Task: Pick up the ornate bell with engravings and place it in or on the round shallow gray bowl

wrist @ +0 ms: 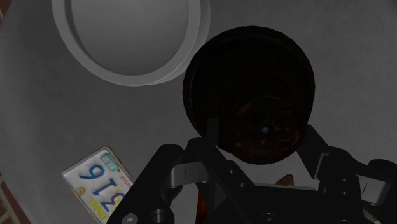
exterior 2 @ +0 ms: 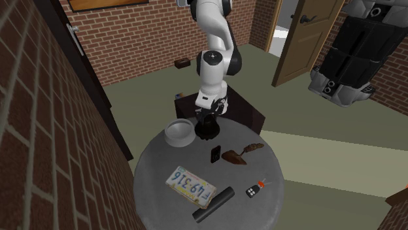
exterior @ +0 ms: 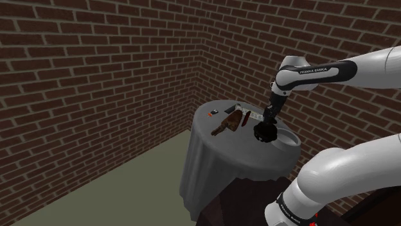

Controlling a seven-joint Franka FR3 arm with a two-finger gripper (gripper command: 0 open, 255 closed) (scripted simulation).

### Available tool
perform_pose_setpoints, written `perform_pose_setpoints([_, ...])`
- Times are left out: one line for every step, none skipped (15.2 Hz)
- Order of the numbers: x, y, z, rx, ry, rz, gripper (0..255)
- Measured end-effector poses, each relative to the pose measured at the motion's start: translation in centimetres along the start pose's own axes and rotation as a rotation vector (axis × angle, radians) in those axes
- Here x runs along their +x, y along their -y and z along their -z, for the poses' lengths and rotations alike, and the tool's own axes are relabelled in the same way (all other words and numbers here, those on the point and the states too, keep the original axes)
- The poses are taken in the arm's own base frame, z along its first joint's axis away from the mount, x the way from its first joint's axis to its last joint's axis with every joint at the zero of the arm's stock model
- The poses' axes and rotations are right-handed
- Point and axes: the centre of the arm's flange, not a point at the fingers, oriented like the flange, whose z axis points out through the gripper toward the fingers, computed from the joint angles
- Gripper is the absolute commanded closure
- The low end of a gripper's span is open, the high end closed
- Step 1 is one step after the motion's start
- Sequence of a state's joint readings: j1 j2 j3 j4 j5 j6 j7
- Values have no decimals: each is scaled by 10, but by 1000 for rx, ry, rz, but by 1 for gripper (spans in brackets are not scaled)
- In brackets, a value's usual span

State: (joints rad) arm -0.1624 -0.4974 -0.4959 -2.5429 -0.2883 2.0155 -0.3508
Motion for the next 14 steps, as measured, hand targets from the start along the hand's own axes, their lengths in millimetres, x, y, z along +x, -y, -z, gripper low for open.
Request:
perform_pose_setpoints([-1,1,5,0,0,0,255])
perform_pose_setpoints([-1,1,11,0,0,0,255])
perform_pose_setpoints([-2,1,15,0,0,0,255])
perform_pose_setpoints([-2,1,20,0,0,0,255])
perform_pose_setpoints([-3,1,25,0,0,0,255])
perform_pose_setpoints([-2,1,30,0,0,0,255])
perform_pose_setpoints([-3,1,36,0,0,0,255])
perform_pose_setpoints([-3,2,41,0,0,0,255])
perform_pose_setpoints([-3,2,47,0,0,0,255])
perform_pose_setpoints([-3,2,52,0,0,0,255])
perform_pose_setpoints([-4,2,57,0,0,0,255])
perform_pose_setpoints([-3,1,62,0,0,0,255])
perform_pose_setpoints([-5,0,68,0,0,0,255])
perform_pose_setpoints([-5,1,74,0,0,0,255])
